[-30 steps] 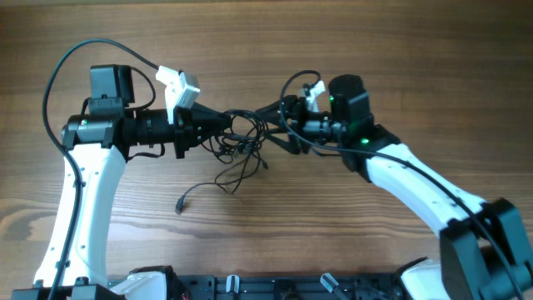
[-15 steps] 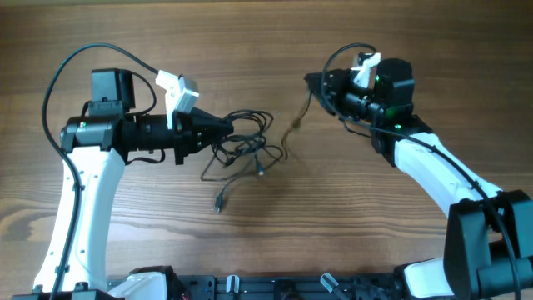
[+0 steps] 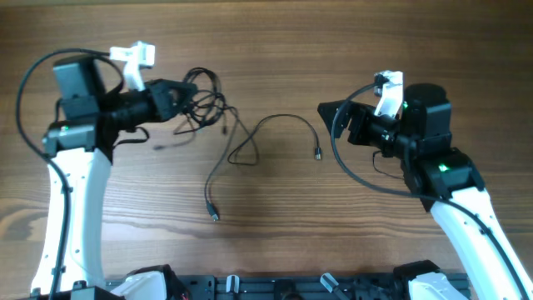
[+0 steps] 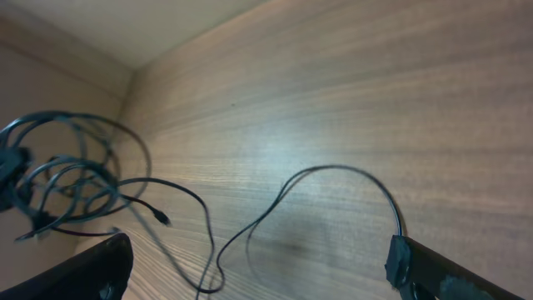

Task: Untangle cables

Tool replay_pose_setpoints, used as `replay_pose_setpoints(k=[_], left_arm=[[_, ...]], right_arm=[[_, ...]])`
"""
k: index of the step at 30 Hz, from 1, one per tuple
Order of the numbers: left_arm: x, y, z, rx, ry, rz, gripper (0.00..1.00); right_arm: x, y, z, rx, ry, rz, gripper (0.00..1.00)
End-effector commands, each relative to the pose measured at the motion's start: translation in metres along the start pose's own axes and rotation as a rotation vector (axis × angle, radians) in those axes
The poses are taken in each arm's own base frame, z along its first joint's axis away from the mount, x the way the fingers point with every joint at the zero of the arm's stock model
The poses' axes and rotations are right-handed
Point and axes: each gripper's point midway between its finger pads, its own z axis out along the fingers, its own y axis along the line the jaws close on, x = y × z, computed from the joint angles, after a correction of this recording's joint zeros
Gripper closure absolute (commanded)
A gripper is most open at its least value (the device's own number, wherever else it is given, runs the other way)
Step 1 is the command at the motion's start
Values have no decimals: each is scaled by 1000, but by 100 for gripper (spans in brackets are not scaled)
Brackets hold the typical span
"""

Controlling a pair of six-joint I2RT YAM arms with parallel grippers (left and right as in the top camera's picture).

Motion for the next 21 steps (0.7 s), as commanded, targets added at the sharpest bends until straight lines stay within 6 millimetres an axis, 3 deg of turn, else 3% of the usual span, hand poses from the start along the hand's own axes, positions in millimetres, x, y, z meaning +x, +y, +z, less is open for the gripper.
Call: replay_pose_setpoints(k=[1, 5, 8, 11, 12, 13, 14, 16, 18, 20, 21], left_arm=[[0, -40, 27, 39, 6, 63, 96], [-13, -51, 28, 75, -35, -22, 96], [-8, -61, 26, 130, -10, -27, 96], [-8, -72, 20, 162, -14, -6, 96], [-9, -74, 19, 164, -18, 0, 96], [-9, -75, 17, 163, -24, 3, 96], [-11, -74, 14, 158, -33, 3, 96], [-24, -50, 1, 82, -93, 2, 94], [-30, -3, -14, -114, -153, -97, 94], [-22, 58, -41, -388, -195, -236, 94], [-17, 69, -48, -439, -195, -271, 92]], right_arm=[[27, 43, 1, -215, 102, -279, 3], [65, 69, 27, -319, 199, -502, 5], [77, 46, 78, -110, 202, -523, 16], [98, 46, 120, -139, 234, -528, 29], [100, 43, 127, -138, 237, -527, 37], [100, 38, 130, -123, 235, -524, 55], [95, 32, 130, -94, 228, -491, 91], [75, 21, 107, -39, 208, -355, 96], [54, 3, 64, 31, 184, -325, 96], [18, -24, 3, 145, 67, -282, 96], [2, -33, -20, 186, -1, -262, 96]])
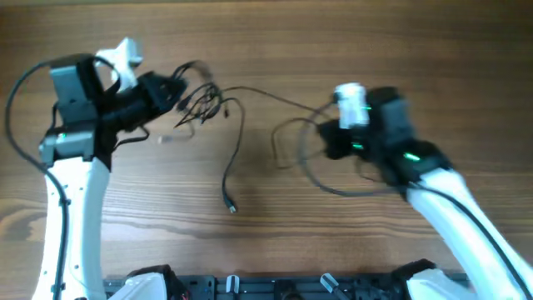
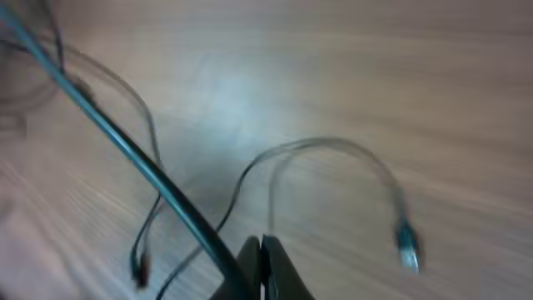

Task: Untangle cables

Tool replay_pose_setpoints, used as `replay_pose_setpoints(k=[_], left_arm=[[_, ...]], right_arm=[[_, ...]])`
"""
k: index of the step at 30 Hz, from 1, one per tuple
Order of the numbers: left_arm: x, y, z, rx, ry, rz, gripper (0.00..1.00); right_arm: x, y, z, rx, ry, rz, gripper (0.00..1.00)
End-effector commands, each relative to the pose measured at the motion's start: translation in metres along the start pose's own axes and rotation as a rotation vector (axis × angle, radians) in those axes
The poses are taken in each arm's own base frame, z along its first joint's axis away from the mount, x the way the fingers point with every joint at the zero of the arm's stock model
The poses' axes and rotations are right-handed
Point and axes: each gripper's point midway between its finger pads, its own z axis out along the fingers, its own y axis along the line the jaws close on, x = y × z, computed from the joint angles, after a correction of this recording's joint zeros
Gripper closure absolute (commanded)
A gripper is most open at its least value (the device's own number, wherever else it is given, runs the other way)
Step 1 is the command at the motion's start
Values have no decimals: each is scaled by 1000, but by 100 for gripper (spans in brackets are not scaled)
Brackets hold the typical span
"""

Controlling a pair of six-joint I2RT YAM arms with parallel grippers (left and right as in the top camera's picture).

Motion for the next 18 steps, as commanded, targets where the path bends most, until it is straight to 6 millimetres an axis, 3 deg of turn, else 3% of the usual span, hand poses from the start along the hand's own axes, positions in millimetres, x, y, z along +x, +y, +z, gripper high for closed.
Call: replay_pose_setpoints(k=[1, 3, 4, 6, 7, 8, 9, 10, 12, 13, 14, 15, 16, 18], left_arm=[[-16, 48, -19, -230, -99, -50, 90], [-15, 48, -19, -232, -96, -52, 83], [-15, 50, -20, -242, -99, -53, 83], [-16, 62, -23, -311, -112, -64, 89], [-15, 68, -25, -344, -115, -71, 93], [-14, 73, -27, -374, -117, -77, 94], [-11, 75, -28, -384, -111, -90, 89], [-7, 67, -23, -342, -89, -100, 68], [5, 41, -11, -218, -19, -71, 47], [12, 32, -5, -196, 8, -53, 22], [20, 23, 2, -181, 36, -32, 2], [26, 17, 7, -169, 58, -16, 0], [33, 10, 13, -157, 83, 1, 0], [50, -7, 23, -129, 135, 43, 0]], right_arm=[[-33, -42, -67, 152, -201, 65, 96], [-37, -74, -95, 272, -276, 168, 96], [-34, -102, -111, 381, -313, 284, 96], [-20, -141, -132, 505, -335, 457, 96], [-15, -151, -137, 528, -334, 489, 96], [-14, -153, -137, 498, -329, 508, 96], [-16, -141, -130, 403, -310, 476, 95], [-21, -119, -121, 276, -281, 380, 95], [-27, -85, -111, 93, -255, 226, 95], [-28, -82, -108, 74, -249, 223, 81], [-26, -87, -105, 92, -239, 233, 77], [-24, -91, -103, 102, -229, 253, 58], [-20, -92, -100, 93, -211, 342, 0], [-11, -97, -96, 96, -184, 542, 0]])
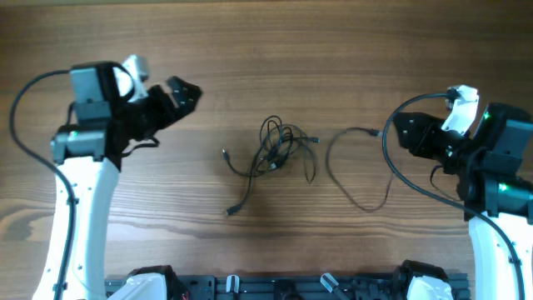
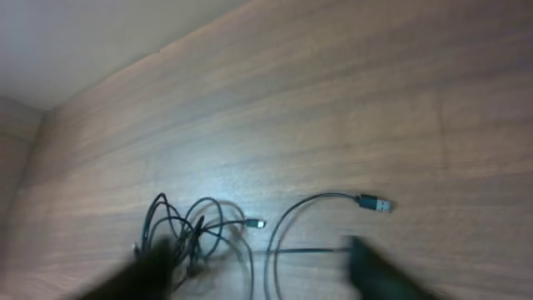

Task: Untangle cables

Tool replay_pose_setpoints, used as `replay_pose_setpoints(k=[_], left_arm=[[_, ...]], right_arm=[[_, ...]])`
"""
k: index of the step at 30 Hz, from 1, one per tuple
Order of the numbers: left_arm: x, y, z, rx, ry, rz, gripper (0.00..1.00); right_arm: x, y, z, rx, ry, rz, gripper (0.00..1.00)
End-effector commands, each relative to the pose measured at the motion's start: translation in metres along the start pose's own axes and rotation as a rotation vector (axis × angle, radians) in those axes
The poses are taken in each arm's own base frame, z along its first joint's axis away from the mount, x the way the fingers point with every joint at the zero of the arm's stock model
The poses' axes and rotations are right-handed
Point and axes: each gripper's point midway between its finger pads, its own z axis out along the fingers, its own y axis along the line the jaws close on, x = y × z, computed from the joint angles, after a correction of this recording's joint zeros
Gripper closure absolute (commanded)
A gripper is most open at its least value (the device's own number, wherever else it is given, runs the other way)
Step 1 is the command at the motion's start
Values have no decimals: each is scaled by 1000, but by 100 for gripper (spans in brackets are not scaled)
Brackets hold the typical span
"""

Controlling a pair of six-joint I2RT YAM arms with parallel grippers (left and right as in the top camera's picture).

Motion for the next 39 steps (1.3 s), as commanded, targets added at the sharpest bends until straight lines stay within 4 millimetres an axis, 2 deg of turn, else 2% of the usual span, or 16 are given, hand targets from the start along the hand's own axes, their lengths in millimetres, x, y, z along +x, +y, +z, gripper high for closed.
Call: replay_pose_setpoints(k=[1, 3, 4, 5, 6, 7, 8, 9, 12, 16, 19, 21, 28, 34, 39], left_arm=[[21, -30, 9, 57, 62, 80, 0], [25, -34, 13, 43, 62, 104, 0], [27, -35, 13, 45, 66, 106, 8], [31, -37, 14, 48, 79, 108, 29], [35, -41, 15, 53, 90, 118, 36], [40, -46, 17, 61, 105, 132, 34], [53, -57, 21, 78, 135, 166, 25], [63, -64, 26, 68, 152, 200, 23], [79, -65, 46, -37, 151, 290, 20], [97, -89, 72, 13, 180, 309, 17], [103, -84, 71, -7, 205, 301, 13], [104, -82, 72, -12, 212, 299, 0], [104, -82, 72, -13, 213, 299, 0], [110, -71, 88, -48, 254, 285, 0], [116, -60, 104, -85, 293, 246, 0]], right_arm=[[11, -5, 4, 26, 53, 285, 0], [18, -18, 3, 103, 63, 371, 0], [22, -21, 2, 121, 74, 378, 0], [25, -24, 1, 141, 79, 384, 0], [25, -24, 1, 142, 80, 384, 0], [25, -24, 1, 142, 81, 384, 0], [25, -24, 1, 142, 80, 385, 0], [25, -24, 1, 142, 80, 385, 0], [25, -24, 1, 143, 80, 385, 0], [25, -24, 1, 142, 80, 384, 0], [25, -24, 1, 143, 80, 385, 0], [25, -24, 1, 142, 80, 384, 0], [25, -24, 1, 142, 80, 384, 0], [25, -24, 1, 142, 79, 386, 0], [17, -23, 2, 136, 40, 554, 0]])
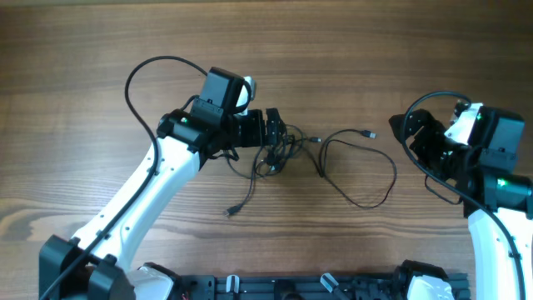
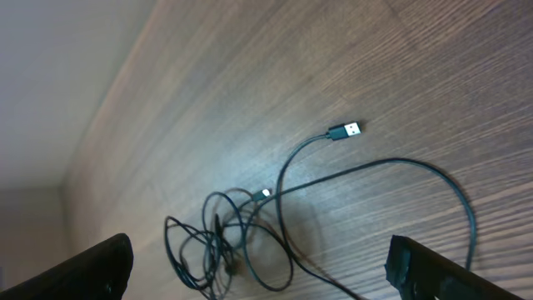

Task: Untangle cables

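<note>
A tangle of thin black cables (image 1: 280, 152) lies at mid-table; one loose end trails to a plug (image 1: 231, 213) toward the front. My left gripper (image 1: 266, 130) hangs over the tangle's left edge, its two dark fingers apart with a narrow gap, and nothing is seen pinched. A separate black cable (image 1: 385, 187) loops to the right and ends in a USB plug (image 1: 369, 133). My right gripper (image 1: 410, 137) is open, off to the right of that loop. The right wrist view shows the tangle (image 2: 229, 242), the USB plug (image 2: 344, 130) and the loop (image 2: 460, 200) ahead of wide-open fingertips (image 2: 425, 268).
Bare wooden table (image 1: 100, 50) lies all round the cables. My left arm's own black supply cable (image 1: 146, 79) arcs above its forearm. A dark rail (image 1: 283, 287) runs along the front edge of the table.
My left gripper has moved from the far left of the table to the left edge of the tangle. The loop cable by my right gripper lies a little differently, its plug now pointing right. The tangle lies where it did.
At first my left gripper held the tangle at the left while my right stood open by a cable end. Then both arms had a strand stretched between them. Later both grippers were open and apart, tangle and loop lying mid-table. Now my left is at the tangle.
</note>
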Tool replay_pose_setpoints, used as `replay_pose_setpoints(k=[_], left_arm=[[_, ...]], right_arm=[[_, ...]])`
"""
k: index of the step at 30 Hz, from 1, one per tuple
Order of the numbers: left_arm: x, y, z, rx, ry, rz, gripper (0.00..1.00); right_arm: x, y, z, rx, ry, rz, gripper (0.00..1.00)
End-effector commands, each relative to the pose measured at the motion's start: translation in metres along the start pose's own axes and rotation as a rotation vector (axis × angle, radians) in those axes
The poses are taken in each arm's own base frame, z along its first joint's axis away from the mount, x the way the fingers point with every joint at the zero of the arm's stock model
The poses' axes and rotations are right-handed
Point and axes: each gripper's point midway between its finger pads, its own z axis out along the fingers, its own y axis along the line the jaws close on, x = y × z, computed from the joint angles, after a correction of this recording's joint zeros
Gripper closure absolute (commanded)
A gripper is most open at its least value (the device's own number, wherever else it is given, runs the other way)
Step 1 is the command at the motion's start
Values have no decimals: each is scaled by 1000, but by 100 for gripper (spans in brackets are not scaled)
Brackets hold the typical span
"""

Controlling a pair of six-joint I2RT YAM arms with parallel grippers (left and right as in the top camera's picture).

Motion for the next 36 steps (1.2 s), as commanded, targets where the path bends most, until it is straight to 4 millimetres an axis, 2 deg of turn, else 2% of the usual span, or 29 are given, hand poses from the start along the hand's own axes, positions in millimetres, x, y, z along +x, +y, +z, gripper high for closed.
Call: replay_pose_setpoints(k=[1, 3, 5, 7, 11, 12, 13, 14, 15, 16, 20, 22, 24, 28, 30, 31, 32, 34, 35, 36], left_arm=[[0, 5, 14, -20, 18, -54, 0], [-4, 4, 25, -14, 14, -50, 5], [-3, 1, 39, -9, 25, -42, 25], [5, -2, 52, -13, 54, -28, 33], [30, -5, 82, -59, 127, 29, 31], [36, -2, 91, -92, 137, 44, 36], [41, 3, 99, -134, 140, 57, 48], [42, 12, 105, -188, 130, 69, 79], [40, 16, 105, -212, 118, 72, 91], [35, 23, 103, -245, 96, 71, 96], [10, 45, 73, -272, 40, -7, 96], [0, 53, 56, -267, 14, -46, 96], [-6, 49, 45, -216, 7, -72, 96], [-5, 45, 43, -186, 15, -81, 96], [-2, 39, 44, -147, 38, -85, 96], [0, 38, 44, -144, 43, -86, 96], [0, 38, 44, -145, 44, -86, 96], [-1, 40, 43, -149, 44, -92, 96], [-1, 43, 42, -153, 44, -98, 96], [-2, 48, 41, -170, 43, -107, 96]], right_arm=[[-6, 3, 0, -3, -20, 143, 0], [-5, 2, 0, 0, -17, 130, 0], [-3, 1, 0, 1, -8, 80, 0], [-1, 0, 1, 7, 0, 82, 0], [7, -3, 1, 16, 30, 109, 0], [9, 1, 0, -3, 46, 109, 0], [13, 4, 0, -23, 67, 111, 0], [18, 10, 0, -56, 95, 101, 0], [19, 12, 0, -71, 103, 72, 0], [23, 15, 0, -79, 113, 7, 0], [62, 28, 24, -39, 229, -204, 4], [81, 22, 51, 74, 270, -291, 9], [101, 17, 79, 145, 326, -350, 14], [145, 11, 130, 186, 456, -404, 16], [165, 22, 159, 123, 499, -380, 16], [166, 23, 168, 122, 488, -339, 16], [165, 23, 177, 133, 468, -277, 20], [165, 23, 194, 139, 448, -173, 57], [170, 26, 198, 113, 469, -169, 95], [170, 30, 196, 82, 489, -196, 96]])
